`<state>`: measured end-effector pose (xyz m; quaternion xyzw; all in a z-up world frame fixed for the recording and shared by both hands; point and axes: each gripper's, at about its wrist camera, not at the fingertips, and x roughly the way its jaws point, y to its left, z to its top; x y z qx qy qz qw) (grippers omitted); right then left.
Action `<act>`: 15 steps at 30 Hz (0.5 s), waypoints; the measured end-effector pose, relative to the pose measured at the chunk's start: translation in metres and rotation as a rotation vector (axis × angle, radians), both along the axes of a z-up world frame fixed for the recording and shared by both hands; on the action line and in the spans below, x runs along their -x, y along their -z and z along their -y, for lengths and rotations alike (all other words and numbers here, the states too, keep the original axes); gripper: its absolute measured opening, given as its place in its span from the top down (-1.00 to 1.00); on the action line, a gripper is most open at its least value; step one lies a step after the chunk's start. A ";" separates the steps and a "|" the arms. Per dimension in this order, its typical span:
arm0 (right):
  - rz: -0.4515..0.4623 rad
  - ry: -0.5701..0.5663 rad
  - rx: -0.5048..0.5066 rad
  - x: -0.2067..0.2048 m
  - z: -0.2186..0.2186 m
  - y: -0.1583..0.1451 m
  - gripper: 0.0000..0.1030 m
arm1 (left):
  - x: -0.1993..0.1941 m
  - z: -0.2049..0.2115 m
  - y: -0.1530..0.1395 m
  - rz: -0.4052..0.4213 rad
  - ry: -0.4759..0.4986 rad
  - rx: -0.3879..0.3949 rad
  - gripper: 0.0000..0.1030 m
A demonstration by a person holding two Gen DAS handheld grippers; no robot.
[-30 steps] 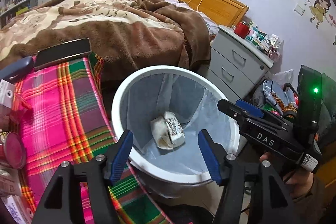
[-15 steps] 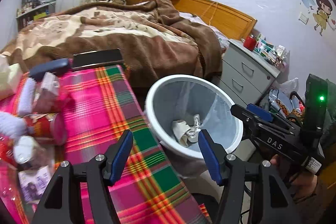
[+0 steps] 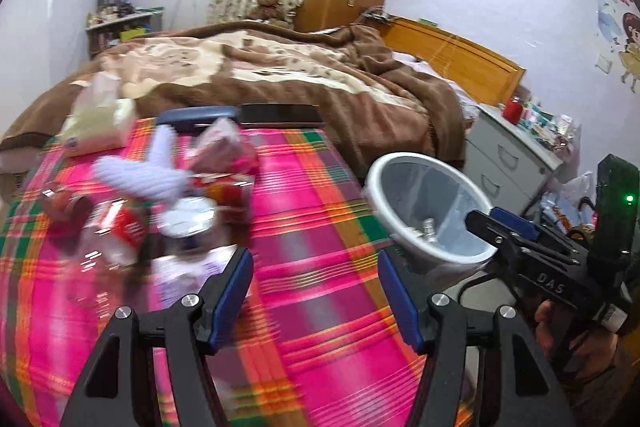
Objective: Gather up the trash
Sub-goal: 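Move both tools back over the cloth, right tool toward the clear plastic cup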
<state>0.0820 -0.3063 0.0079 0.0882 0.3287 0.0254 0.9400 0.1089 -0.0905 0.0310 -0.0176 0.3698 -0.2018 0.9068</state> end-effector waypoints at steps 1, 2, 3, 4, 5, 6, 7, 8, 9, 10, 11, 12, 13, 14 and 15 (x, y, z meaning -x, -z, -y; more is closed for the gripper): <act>0.001 -0.020 -0.003 0.001 -0.006 0.001 -0.17 | 0.003 -0.011 0.001 0.002 -0.029 -0.008 -0.25; 0.000 -0.033 -0.003 0.002 -0.012 0.002 -0.17 | 0.006 -0.021 0.001 0.002 -0.050 -0.006 -0.25; -0.002 -0.054 0.000 0.002 -0.018 0.005 -0.17 | 0.008 -0.028 0.002 0.002 -0.060 -0.002 -0.25; -0.005 -0.072 0.000 0.003 -0.024 0.007 -0.17 | 0.011 -0.038 0.003 0.000 -0.077 0.002 -0.25; -0.007 -0.089 -0.001 0.004 -0.031 0.008 -0.17 | 0.013 -0.046 0.004 0.001 -0.093 0.001 -0.25; -0.011 -0.108 -0.002 0.005 -0.039 0.010 -0.17 | 0.016 -0.055 0.004 0.002 -0.110 0.000 -0.25; -0.015 -0.128 -0.004 0.005 -0.044 0.012 -0.17 | 0.017 -0.061 0.005 0.003 -0.123 -0.001 -0.25; -0.019 -0.144 -0.007 0.007 -0.050 0.013 -0.17 | 0.019 -0.069 0.006 0.002 -0.143 0.001 -0.25; -0.023 -0.155 -0.007 0.008 -0.057 0.015 -0.17 | 0.020 -0.075 0.007 0.000 -0.157 0.003 -0.25; -0.029 -0.173 -0.006 0.008 -0.064 0.017 -0.17 | 0.022 -0.083 0.009 -0.002 -0.173 0.005 -0.25; -0.030 -0.187 -0.012 0.009 -0.068 0.018 -0.17 | 0.023 -0.088 0.010 -0.002 -0.184 0.006 -0.25; -0.033 -0.203 -0.022 0.010 -0.074 0.020 -0.17 | 0.025 -0.095 0.012 -0.002 -0.200 0.007 -0.25; -0.036 -0.225 -0.033 0.011 -0.080 0.022 -0.17 | 0.026 -0.102 0.014 -0.002 -0.211 0.010 -0.25; -0.037 -0.242 -0.041 0.013 -0.085 0.023 -0.17 | 0.028 -0.108 0.016 -0.004 -0.222 0.013 -0.25; -0.039 -0.260 -0.046 0.014 -0.091 0.025 -0.17 | 0.028 -0.116 0.018 -0.008 -0.240 0.015 -0.25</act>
